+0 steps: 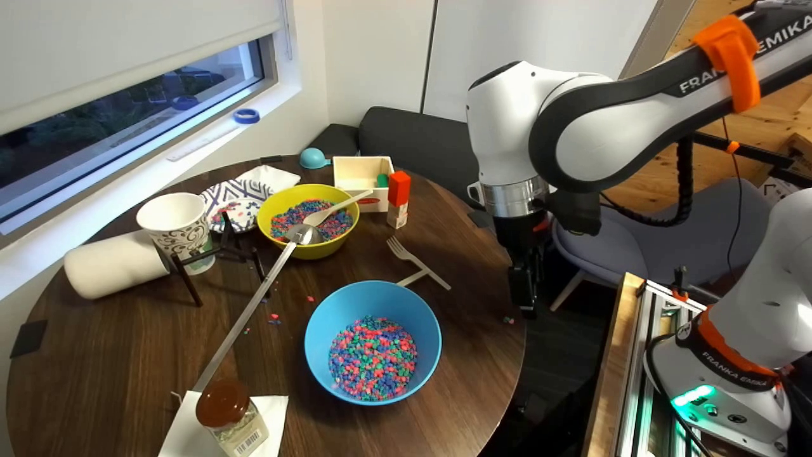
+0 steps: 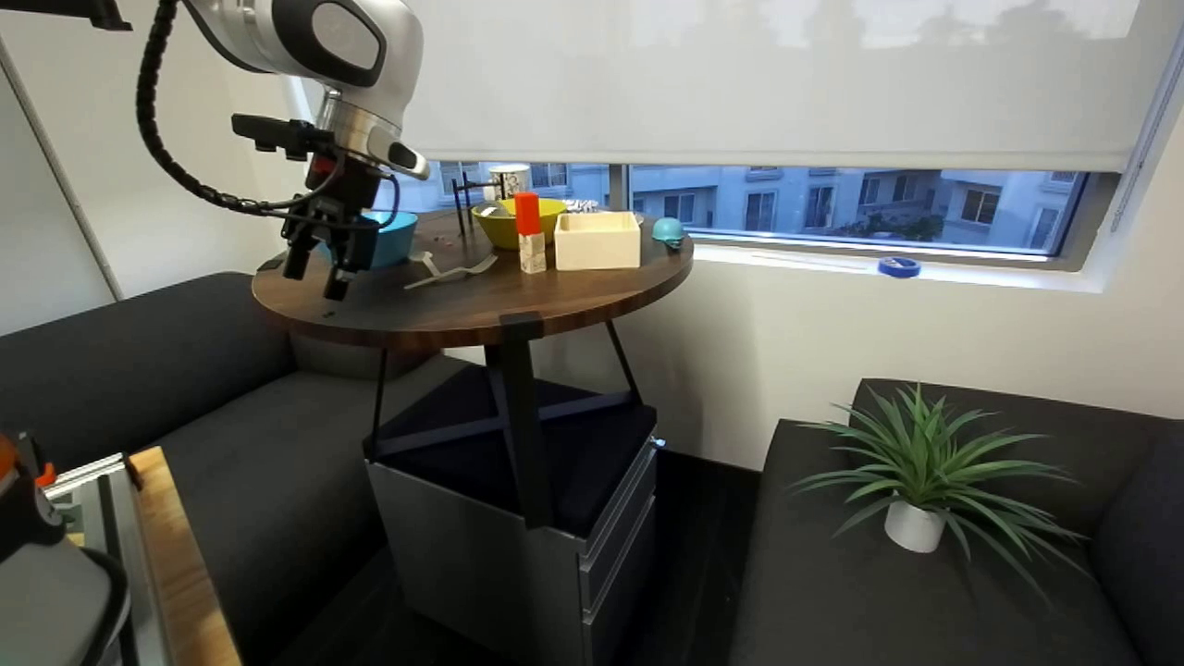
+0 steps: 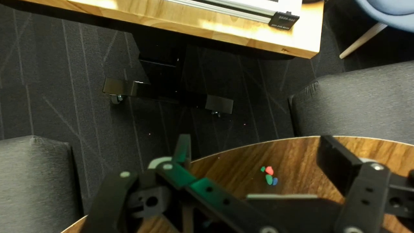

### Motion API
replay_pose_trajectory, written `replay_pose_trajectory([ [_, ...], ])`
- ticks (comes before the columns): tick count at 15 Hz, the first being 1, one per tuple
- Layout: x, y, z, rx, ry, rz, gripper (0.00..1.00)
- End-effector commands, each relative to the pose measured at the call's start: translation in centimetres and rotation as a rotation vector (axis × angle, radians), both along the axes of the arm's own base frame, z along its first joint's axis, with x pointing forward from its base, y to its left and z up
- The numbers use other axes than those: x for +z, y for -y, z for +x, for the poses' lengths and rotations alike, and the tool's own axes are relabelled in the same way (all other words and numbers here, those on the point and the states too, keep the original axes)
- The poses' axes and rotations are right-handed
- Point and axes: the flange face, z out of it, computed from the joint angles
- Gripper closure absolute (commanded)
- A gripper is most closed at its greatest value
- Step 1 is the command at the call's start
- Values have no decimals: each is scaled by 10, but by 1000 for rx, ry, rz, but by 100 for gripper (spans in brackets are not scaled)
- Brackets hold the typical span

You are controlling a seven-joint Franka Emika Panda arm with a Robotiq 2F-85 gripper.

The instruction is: Put the objects from the table in the bowl

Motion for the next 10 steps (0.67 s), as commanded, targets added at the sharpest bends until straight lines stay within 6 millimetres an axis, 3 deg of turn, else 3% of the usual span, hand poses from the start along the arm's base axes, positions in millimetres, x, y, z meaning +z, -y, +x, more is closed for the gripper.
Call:
replay_pose_trajectory([
  [1, -10, -4, 10, -37, -23, 27, 7],
  [4, -14, -11, 18, -45, -35, 41, 40],
  [5, -15, -13, 20, -47, -37, 43, 43],
  [6, -16, -15, 23, -47, -39, 47, 53],
  [8, -18, -18, 28, -47, -41, 50, 58],
  [9, -20, -20, 30, -42, -47, 53, 72],
  [10, -21, -21, 31, -44, -51, 55, 70],
])
